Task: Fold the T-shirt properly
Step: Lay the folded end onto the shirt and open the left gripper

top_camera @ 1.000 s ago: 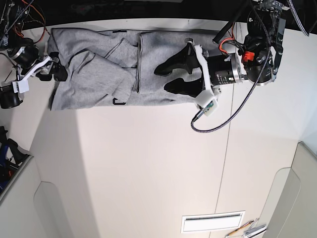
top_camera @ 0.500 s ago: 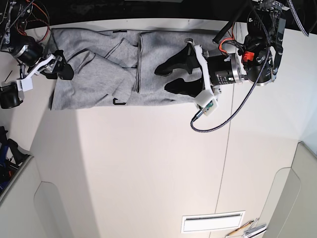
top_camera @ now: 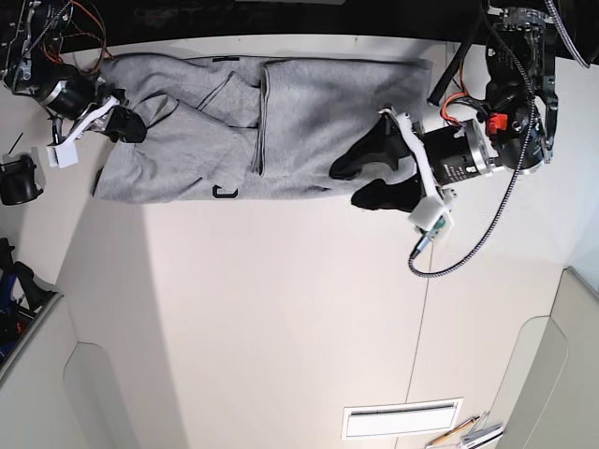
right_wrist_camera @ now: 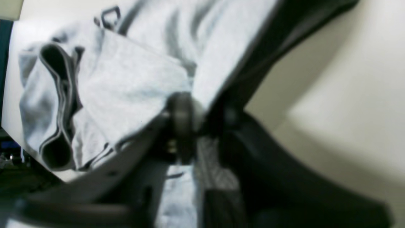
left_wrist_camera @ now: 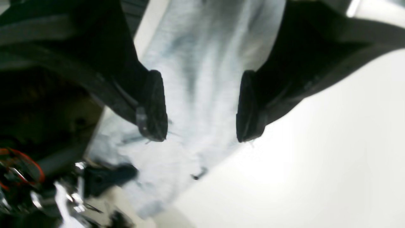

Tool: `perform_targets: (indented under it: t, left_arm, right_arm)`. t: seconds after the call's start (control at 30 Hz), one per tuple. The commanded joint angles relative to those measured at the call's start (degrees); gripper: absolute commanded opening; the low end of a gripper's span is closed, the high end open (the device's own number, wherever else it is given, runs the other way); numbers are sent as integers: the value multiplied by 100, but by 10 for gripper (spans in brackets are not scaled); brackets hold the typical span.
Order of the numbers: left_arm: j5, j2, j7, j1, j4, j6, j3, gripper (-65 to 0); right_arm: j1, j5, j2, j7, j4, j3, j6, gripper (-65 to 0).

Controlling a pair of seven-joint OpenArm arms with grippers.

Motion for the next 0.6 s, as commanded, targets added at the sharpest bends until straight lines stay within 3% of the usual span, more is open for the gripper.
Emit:
perform_targets:
  t: [0.0, 0.03, 0.17, 0.57]
  left_arm:
    - [-153, -33, -39, -57, 94, -52, -133, -270]
    - [-151, -35, 48, -57, 94, -52, -243, -270]
    - [-151, -35, 297, 2, 76, -52, -647, -270]
    - [-149, -85, 304, 887, 42, -52, -1773, -271]
  right_arm:
    - [26, 68, 85, 76, 68, 20, 24, -607]
    - [28, 68, 85, 96, 66, 20, 24, -650]
    - [28, 39, 85, 208, 68, 20, 26, -650]
    - [46, -306, 136, 503, 68, 66, 22, -650]
